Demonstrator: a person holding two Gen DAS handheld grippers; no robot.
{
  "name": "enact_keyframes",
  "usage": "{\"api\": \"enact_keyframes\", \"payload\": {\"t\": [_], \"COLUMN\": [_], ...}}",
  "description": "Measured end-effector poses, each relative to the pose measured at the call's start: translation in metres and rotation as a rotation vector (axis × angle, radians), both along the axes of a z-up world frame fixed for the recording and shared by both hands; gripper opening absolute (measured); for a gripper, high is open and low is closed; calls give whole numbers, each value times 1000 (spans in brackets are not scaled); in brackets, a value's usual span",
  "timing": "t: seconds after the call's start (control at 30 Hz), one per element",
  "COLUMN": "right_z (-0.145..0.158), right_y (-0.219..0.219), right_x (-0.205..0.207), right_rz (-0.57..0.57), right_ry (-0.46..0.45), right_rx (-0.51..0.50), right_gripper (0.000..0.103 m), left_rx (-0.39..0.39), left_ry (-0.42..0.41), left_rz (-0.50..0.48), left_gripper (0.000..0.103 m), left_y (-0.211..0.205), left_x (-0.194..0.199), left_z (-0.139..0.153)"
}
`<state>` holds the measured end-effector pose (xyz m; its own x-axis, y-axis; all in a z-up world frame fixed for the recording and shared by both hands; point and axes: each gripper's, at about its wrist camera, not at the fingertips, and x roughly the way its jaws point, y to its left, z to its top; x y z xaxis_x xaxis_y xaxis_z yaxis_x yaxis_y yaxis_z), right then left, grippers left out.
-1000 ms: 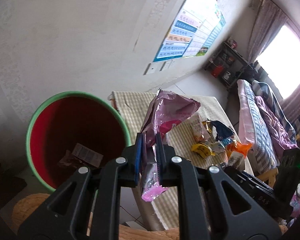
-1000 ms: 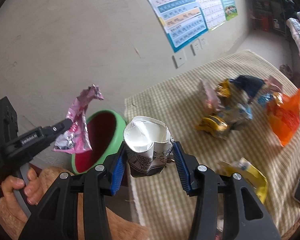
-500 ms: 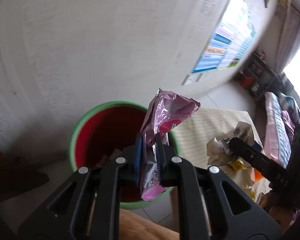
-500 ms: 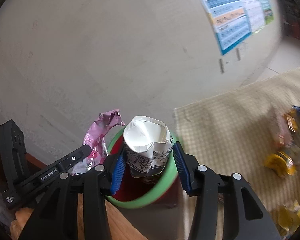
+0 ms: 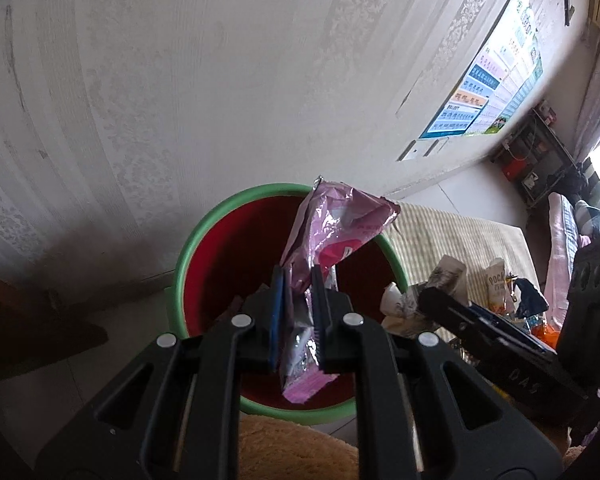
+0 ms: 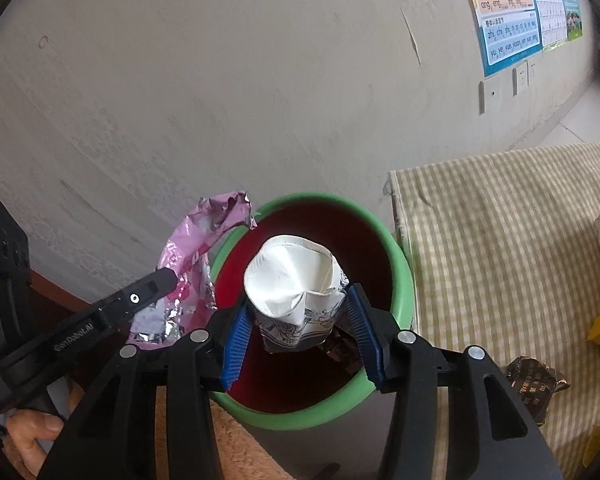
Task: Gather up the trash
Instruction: 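Move both tools over the red bin and release the wrapper and cup, then grasp the brown wrapper with the left tool while the right tool grasps the yellow carton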
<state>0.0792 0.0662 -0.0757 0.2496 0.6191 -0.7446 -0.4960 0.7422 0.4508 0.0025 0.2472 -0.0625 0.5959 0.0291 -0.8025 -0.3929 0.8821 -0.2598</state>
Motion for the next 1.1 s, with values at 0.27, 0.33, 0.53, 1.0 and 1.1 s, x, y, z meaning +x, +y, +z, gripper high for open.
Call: {"api": "enact_keyframes", "payload": {"t": [0.27, 0.33, 0.53, 1.0, 1.1], "right_z": [-1, 1, 10, 54, 48], "right_y": [-5, -11, -46, -176, -223], "right_x": [-1, -2, -9, -61, -65], "right_rz": [-22, -33, -93, -271, -376], "right_ry": [4, 2, 11, -144, -139], "right_rx": [27, 36, 68, -44, -140], "right_gripper": [68, 68, 68, 72, 72], "left_rx": [-1, 4, 27, -6, -29], "left_ry": [26, 33, 39, -43, -38], "left_rz": [-2, -2, -6, -192, -301], "left_gripper": [17, 19, 29, 29, 29], "left_y": [2, 1, -2, -94, -140], "left_x": [6, 6, 6, 12, 20], "left_z": [-6, -7, -7, 11, 4]}}
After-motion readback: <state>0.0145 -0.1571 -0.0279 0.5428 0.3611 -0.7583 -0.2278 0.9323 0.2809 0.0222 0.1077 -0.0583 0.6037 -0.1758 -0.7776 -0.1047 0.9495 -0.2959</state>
